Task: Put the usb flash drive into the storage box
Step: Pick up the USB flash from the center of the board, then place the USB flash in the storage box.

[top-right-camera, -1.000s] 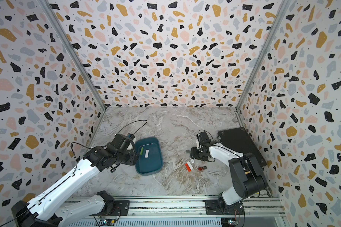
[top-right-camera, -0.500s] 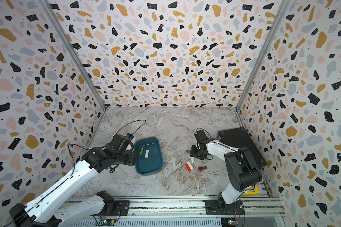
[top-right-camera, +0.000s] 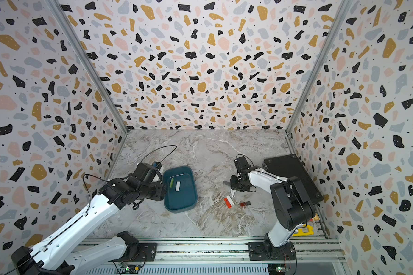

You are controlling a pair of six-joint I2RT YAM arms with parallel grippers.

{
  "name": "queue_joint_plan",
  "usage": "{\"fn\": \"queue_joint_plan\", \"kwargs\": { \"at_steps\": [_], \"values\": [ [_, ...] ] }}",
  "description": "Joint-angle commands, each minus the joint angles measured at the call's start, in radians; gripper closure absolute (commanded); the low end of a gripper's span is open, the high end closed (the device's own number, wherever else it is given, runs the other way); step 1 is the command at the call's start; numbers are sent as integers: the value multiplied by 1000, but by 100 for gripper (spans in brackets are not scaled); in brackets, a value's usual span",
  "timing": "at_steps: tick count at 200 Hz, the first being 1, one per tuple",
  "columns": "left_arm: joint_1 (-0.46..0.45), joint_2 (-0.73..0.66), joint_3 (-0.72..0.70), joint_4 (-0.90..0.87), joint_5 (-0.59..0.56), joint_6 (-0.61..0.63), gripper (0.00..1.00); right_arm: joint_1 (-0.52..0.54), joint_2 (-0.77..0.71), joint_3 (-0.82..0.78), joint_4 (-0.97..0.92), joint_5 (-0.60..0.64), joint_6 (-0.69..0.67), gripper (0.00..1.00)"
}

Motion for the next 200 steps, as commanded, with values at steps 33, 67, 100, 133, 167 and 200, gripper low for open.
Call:
{"fn": "queue_joint_plan", "kwargs": {
  "at_steps": [33,67,100,133,167,200],
  "values": [
    [-6,-53,-5,0,-101,-14,39,58,-223,-10,44,-98,-49,82],
    [-4,-109,-8,0,-166,-29,38,264,-212,48,172,-135,29,82],
    [-4,-134,-11,-2,-196,-35,38,457,-57,187,261,-108,114,82],
    [-4,-126,-11,-5,-201,-36,37,552,136,377,194,-62,99,81],
    [-6,-125,-11,-6,-204,-38,37,572,291,496,137,11,96,76],
    [-6,-116,-13,-6,-202,-38,37,570,398,598,84,86,75,73]
  ]
}}
